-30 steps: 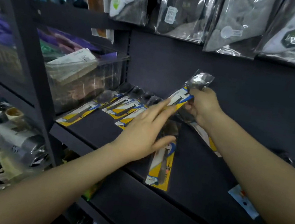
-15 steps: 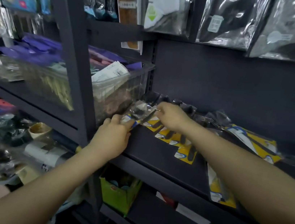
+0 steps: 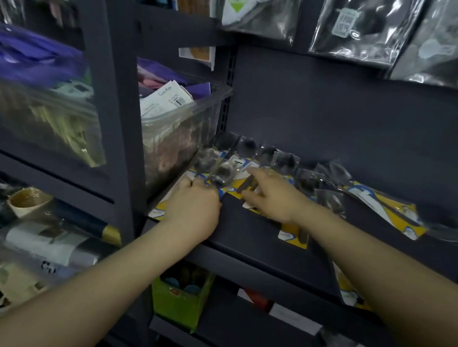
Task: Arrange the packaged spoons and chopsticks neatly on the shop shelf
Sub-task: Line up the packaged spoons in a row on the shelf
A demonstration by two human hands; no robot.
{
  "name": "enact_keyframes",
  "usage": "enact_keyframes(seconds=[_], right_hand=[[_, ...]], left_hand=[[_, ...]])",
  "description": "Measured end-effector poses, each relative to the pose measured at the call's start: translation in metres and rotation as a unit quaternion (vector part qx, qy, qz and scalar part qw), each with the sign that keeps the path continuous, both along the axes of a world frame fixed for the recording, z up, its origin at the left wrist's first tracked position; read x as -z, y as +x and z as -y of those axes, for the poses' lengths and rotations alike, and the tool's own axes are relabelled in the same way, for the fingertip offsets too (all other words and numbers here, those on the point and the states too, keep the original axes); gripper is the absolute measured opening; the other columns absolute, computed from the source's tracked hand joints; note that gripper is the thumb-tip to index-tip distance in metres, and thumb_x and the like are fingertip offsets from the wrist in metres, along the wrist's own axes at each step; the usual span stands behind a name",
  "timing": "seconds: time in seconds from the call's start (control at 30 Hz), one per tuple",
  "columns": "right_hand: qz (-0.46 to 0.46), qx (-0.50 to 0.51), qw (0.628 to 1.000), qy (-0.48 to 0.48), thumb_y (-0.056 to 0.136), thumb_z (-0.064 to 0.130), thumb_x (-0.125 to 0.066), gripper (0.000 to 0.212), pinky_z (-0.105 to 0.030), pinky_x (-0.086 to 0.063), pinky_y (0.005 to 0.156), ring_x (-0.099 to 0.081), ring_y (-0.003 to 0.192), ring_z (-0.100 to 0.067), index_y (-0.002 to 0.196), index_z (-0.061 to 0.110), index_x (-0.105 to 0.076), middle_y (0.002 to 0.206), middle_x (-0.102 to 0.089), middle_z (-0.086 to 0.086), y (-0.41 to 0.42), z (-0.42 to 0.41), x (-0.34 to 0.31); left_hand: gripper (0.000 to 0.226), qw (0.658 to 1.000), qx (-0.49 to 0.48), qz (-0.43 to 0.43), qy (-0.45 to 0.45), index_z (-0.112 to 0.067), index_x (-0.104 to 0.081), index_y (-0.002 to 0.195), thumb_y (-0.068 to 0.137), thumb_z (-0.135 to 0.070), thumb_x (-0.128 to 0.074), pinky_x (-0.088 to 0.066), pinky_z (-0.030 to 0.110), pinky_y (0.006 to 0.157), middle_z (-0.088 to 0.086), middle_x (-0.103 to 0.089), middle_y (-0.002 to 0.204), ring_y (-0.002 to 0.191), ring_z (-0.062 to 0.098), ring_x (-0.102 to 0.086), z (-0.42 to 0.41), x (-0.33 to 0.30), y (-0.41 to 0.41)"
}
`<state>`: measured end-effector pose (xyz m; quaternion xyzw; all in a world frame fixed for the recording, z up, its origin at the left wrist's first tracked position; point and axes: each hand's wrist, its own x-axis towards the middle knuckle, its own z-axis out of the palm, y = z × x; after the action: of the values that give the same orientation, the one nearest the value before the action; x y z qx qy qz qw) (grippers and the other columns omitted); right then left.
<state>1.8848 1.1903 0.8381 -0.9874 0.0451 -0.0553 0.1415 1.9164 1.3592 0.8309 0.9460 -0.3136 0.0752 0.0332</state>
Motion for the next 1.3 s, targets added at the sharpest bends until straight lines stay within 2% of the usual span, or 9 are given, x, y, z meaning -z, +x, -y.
enact_keyframes(seconds=[0.2,0.3,0.47,0.63,0.77,0.83,1.07,1.2,1.3], right_hand=[[0.069,0.126,0.966,0.214,0.09,0.025,-0.056,0.042,-0.043,-0.049,0.083,-0.061,0.095,-0.035,0.116,-0.007,-0.053,0.109,-0.063,-0.026,0.047,-0.01,-0.011],[0.077,0.14,0.955,0.251,0.086,0.011,-0.06,0.024,-0.035,-0.048,0.075,-0.06,0.085,-0.031,0.099,-0.008,-0.062,0.095,-0.064,-0.027,0.062,-0.007,-0.008],[0.087,0.119,0.965,0.216,0.086,0.01,-0.061,0.019,-0.032,-0.048,0.083,-0.06,0.102,-0.029,0.101,-0.001,-0.065,0.108,-0.065,-0.017,0.07,0.0,-0.011],[0.02,0.021,0.999,0.04,0.095,0.025,-0.045,0.028,-0.03,-0.037,0.062,-0.052,0.081,-0.025,0.083,0.002,-0.055,0.079,-0.053,-0.009,0.027,0.018,-0.022],[-0.042,-0.12,0.992,-0.009,0.095,0.037,-0.04,0.045,-0.029,-0.036,0.099,-0.046,0.119,-0.02,0.128,0.006,-0.044,0.13,-0.047,-0.007,-0.005,0.001,-0.005],[-0.084,-0.121,0.986,-0.079,0.096,0.046,-0.032,0.063,-0.033,-0.02,0.116,-0.02,0.142,-0.021,0.143,0.005,-0.024,0.154,-0.021,-0.011,-0.007,-0.004,0.004],[-0.14,-0.141,0.966,-0.162,0.098,0.045,-0.022,0.063,-0.029,0.0,0.117,0.005,0.146,-0.015,0.149,0.016,0.002,0.158,0.008,-0.001,0.004,0.036,0.002],[-0.062,-0.173,0.982,-0.051,0.099,0.032,-0.035,0.053,-0.023,-0.013,0.113,-0.019,0.142,-0.02,0.145,0.007,-0.025,0.155,-0.021,-0.009,0.006,0.053,-0.008],[0.053,-0.08,0.995,-0.035,0.097,0.027,-0.043,0.042,-0.033,-0.029,0.109,-0.038,0.132,-0.024,0.134,0.009,-0.044,0.142,-0.043,-0.01,0.01,0.079,-0.021]], left_hand=[[0.041,0.976,0.094,-0.043,-0.189,-0.008,-0.052,0.126,0.093,-0.03,-0.045,-0.039,0.038,0.099,0.013,-0.051,0.132,0.119,0.032,-0.047,-0.008,-0.002,0.008],[0.054,0.981,0.072,-0.083,-0.163,-0.018,-0.038,0.139,0.09,-0.041,-0.047,-0.027,0.037,0.111,0.013,-0.033,0.147,0.137,0.027,-0.028,-0.02,0.006,0.015],[0.065,0.996,0.033,-0.047,-0.067,-0.035,-0.029,0.141,0.084,-0.061,-0.042,-0.03,0.041,0.109,0.004,-0.026,0.151,0.137,0.027,-0.025,-0.021,0.013,0.015],[0.062,0.996,0.047,-0.023,-0.067,-0.026,-0.032,0.14,0.087,-0.056,-0.041,-0.034,0.039,0.105,0.007,-0.032,0.145,0.13,0.029,-0.032,-0.01,0.005,0.023],[0.056,0.984,0.173,-0.022,-0.021,-0.023,-0.025,0.144,0.093,-0.043,-0.039,-0.023,0.034,0.113,0.001,-0.01,0.157,0.141,0.02,-0.019,0.011,-0.001,0.034],[0.057,0.983,0.18,-0.029,0.007,-0.024,-0.02,0.145,0.094,-0.041,-0.038,-0.017,0.029,0.114,-0.001,-0.009,0.157,0.142,0.018,-0.016,0.017,0.001,0.038],[0.057,0.984,0.175,-0.027,0.031,-0.029,-0.024,0.143,0.092,-0.048,-0.039,-0.023,0.032,0.11,-0.002,-0.023,0.153,0.138,0.02,-0.023,0.03,-0.001,0.046],[0.053,0.972,0.22,0.003,0.088,-0.031,-0.034,0.139,0.09,-0.047,-0.044,-0.015,0.035,0.115,-0.003,-0.012,0.156,0.141,0.021,-0.013,0.041,-0.017,0.056],[0.05,0.95,0.28,-0.021,0.134,-0.022,-0.039,0.138,0.092,-0.041,-0.045,-0.008,0.025,0.114,-0.001,-0.013,0.156,0.143,0.018,-0.009,0.051,-0.027,0.062]])
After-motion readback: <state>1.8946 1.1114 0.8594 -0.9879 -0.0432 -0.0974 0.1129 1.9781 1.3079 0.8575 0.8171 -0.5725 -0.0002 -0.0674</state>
